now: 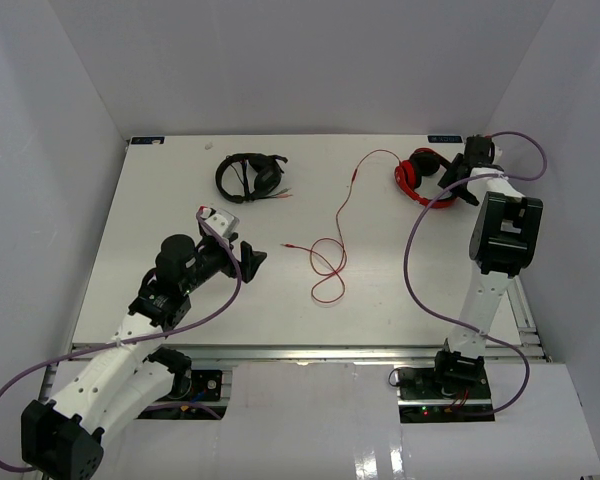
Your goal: Wrap the headphones
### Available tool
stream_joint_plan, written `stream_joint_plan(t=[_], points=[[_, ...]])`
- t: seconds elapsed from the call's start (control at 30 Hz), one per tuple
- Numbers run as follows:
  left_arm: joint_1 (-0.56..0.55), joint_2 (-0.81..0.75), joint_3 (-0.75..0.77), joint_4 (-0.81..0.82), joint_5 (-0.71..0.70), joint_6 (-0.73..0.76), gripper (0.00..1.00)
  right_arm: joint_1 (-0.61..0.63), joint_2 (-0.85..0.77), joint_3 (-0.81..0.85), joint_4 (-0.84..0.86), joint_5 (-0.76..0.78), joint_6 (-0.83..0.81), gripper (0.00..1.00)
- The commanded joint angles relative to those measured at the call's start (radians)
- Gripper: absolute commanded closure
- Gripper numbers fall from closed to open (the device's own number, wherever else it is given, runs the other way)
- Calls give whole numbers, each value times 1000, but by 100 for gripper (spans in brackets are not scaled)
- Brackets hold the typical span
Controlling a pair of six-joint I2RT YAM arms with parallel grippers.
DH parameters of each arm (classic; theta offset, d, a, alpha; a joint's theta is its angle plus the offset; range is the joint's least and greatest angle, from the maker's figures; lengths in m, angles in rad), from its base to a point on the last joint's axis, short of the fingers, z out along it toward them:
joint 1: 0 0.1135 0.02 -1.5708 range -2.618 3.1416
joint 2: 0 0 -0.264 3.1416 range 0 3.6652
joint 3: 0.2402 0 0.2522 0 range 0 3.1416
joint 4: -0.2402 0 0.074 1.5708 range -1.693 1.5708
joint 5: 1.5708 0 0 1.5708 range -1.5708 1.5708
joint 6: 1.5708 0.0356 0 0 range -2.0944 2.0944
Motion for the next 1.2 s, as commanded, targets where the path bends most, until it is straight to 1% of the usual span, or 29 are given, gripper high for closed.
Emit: stream_joint_plan(t=[0.0,0.1,0.2,0.37,0.47,0.6,0.73,0.77,0.87,0.9,0.93,1.0,1.03,1.17], points=[[-1,-4,-5,1,-2,10,2,-6,48,47,9,-54,9,33],[-2,-3,-5,1,1,12,2,-9,65,51,9,-79,21,37],[-2,-1,-5,0,1,13,2,-17,74,44,9,-106,33,43],[-2,-1,-5,0,-3,13,2,-27,89,34,11,-146,40,65],[-2,-1,-7,3,-1,13,2,-29,74,16,13,-170,43,75],[-2,-4,-10,4,2,13,2,-29,-5,-40,28,-238,41,83],[-2,-12,-21,20,45,13,2,-21,-192,-275,179,-435,28,91],[-2,-12,-26,27,59,13,2,-18,-255,-355,233,-513,6,92],[-2,-15,-35,30,111,14,2,17,-388,-520,330,-695,-63,92],[-1,-21,-42,61,140,41,2,32,-433,-563,354,-721,-134,92],[-3,-30,-48,67,156,43,2,54,-524,-620,354,-739,-183,92],[-7,-43,-63,89,192,44,2,99,-619,-715,338,-769,-283,92],[-10,-55,-68,100,211,47,2,120,-680,-751,313,-777,-309,92],[-43,-95,-70,110,320,41,2,163,-927,-843,192,-825,-501,92]])
